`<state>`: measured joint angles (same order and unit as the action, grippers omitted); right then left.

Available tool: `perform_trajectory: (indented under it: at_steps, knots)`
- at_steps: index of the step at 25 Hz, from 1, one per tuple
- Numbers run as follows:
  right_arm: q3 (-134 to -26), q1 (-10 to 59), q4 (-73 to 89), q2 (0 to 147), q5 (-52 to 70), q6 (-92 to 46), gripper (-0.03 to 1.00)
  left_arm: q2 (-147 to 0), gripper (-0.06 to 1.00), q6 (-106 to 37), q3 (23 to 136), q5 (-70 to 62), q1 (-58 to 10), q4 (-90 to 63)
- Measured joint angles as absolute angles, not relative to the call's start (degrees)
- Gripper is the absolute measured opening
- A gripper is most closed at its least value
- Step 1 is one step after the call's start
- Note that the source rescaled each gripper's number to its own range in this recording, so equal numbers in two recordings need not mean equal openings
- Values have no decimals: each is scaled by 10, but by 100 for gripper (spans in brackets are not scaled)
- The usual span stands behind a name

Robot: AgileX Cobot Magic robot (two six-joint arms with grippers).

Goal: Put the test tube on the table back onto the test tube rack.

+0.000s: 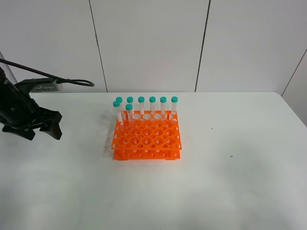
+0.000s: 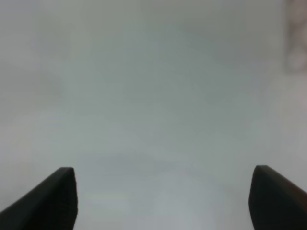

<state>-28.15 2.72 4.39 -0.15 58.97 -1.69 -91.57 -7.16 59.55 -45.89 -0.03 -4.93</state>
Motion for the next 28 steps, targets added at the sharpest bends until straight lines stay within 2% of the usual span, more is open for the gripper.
perform_trajectory:
  at_steps: [5, 21, 28]
  knots:
    - [-281, 27, 44, -1, 590, -17, 100, -866, 100, -72, 597, -493, 23, -45]
    - [-281, 27, 44, -1, 590, -17, 100, -696, 100, -68, 554, -666, 24, -34]
    - [-281, 27, 44, -1, 590, -17, 100, -599, 100, -51, 521, -677, 24, -34]
